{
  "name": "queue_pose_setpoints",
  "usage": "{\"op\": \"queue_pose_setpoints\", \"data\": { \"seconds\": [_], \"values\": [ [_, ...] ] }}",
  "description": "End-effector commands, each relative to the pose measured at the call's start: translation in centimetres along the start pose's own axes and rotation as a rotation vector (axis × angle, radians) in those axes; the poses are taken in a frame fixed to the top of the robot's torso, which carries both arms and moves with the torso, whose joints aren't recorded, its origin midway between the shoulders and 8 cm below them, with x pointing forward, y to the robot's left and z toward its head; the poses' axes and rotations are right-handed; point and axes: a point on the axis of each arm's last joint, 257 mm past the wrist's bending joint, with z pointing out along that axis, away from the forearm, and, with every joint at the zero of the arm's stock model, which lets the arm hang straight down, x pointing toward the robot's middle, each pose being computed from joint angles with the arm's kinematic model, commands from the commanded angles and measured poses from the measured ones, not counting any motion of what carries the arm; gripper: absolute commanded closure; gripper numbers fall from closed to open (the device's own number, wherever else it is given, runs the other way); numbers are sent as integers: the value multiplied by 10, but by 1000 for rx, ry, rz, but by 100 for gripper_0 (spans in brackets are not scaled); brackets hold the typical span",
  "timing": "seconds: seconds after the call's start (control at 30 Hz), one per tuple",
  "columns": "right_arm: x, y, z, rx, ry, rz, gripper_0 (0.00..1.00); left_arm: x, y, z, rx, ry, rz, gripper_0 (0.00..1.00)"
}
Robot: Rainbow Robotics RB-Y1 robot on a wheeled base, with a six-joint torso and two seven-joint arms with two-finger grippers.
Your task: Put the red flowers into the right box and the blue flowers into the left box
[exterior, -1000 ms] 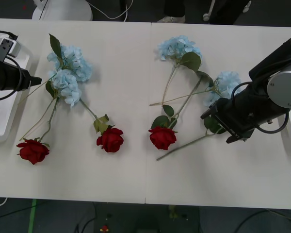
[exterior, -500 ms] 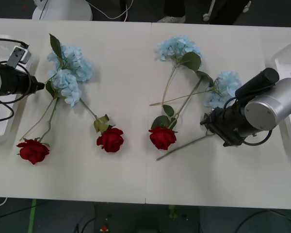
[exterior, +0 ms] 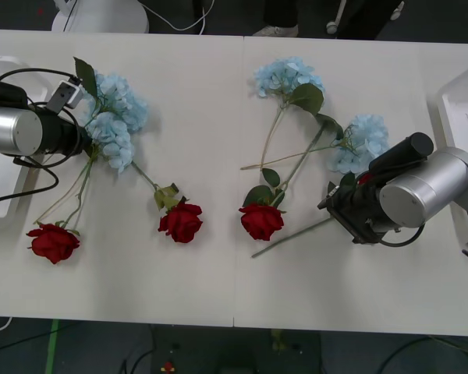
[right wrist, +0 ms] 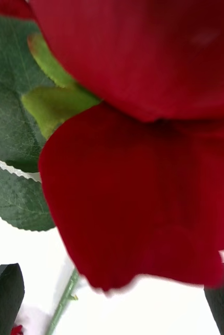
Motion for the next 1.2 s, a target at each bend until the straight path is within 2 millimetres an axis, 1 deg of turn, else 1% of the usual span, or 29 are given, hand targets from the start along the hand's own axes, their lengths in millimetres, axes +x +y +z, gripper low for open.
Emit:
{"op": "queue_pose_setpoints", "data": {
  "seconds": [0.03, 0.17, 0.3, 0.37, 0.43, 0.57, 0.67, 0.8, 0.97, 1.03, 1.07, 1.1, 1.13, 1.17, 1.2],
  "values": [
    [5, 16, 2, -43, 5, 37, 0, -38, 5, -6, -16, -48, -5, 43],
    [3, 20, 3, -51, -8, 40, 0, -37, 2, -1, -15, -41, -12, 44],
    [-2, 19, 8, -43, -16, 57, 0, -35, 1, 5, -21, -47, -21, 44],
    [-5, 17, 10, -38, -21, 60, 0, -36, 4, 7, -31, -55, -20, 43],
    [-6, 16, 10, -36, -27, 54, 0, -36, 8, 7, -41, -59, -20, 38],
    [-8, 14, 10, -29, -33, 52, 0, -32, 15, 11, -63, -67, -21, 38],
    [-7, 14, 11, -25, -34, 50, 0, -29, 15, 17, -71, -77, -27, 38],
    [-11, 10, 17, -14, -44, 57, 0, -26, 11, 24, -78, -86, -24, 38],
    [-12, 10, 21, -19, -45, 63, 0, -27, 7, 25, -73, -88, -23, 38],
    [-12, 11, 20, -22, -42, 65, 0, -36, 5, 23, -66, -102, -31, 37],
    [-11, 11, 21, -20, -40, 65, 20, -41, 5, 22, -65, -109, -34, 32],
    [-11, 12, 20, -22, -39, 66, 32, -45, 5, 21, -62, -116, -36, 26],
    [-11, 12, 20, -22, -37, 68, 38, -48, 5, 21, -61, -120, -38, 19],
    [-11, 12, 20, -22, -37, 68, 41, -50, 5, 20, -61, -123, -38, 16],
    [-11, 12, 20, -22, -37, 68, 49, -57, 6, 18, -61, -132, -38, 10]
  ]
}}
